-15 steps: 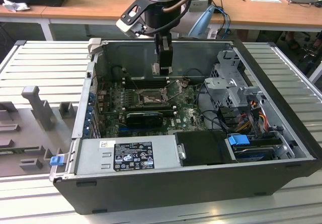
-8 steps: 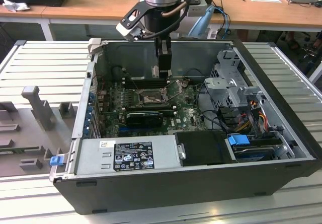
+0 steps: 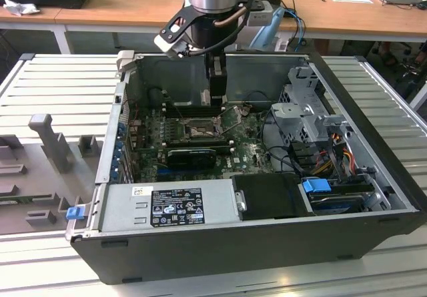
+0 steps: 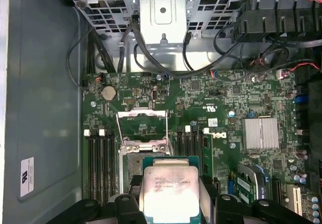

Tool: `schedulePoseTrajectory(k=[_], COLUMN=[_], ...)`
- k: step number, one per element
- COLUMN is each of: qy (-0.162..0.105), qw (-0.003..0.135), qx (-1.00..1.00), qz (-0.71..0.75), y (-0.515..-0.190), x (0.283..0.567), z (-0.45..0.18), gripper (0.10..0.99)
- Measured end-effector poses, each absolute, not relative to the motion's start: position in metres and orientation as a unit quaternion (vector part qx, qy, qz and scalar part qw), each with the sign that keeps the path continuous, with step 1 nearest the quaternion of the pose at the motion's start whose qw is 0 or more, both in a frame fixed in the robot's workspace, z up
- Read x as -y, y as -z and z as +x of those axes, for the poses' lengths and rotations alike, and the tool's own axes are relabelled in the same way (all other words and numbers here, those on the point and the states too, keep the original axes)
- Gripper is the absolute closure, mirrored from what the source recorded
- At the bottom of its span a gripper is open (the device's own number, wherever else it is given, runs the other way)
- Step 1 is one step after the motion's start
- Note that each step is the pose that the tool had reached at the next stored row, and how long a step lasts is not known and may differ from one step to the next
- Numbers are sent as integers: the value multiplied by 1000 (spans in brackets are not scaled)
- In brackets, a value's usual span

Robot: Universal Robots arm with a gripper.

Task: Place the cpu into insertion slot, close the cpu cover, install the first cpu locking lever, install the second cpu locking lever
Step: 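Place the cpu into insertion slot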

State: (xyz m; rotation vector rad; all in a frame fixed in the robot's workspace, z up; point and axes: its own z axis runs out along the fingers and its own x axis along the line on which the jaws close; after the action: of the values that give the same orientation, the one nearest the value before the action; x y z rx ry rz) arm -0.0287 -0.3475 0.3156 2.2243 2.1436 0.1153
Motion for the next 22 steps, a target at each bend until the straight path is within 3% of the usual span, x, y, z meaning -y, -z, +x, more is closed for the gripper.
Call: schedulePoseTrajectory(k=[22], qy=[-38], qw=[24], qx=[-703], qz=[710], y=[-283], x=[347], z=[-32], gripper=[561])
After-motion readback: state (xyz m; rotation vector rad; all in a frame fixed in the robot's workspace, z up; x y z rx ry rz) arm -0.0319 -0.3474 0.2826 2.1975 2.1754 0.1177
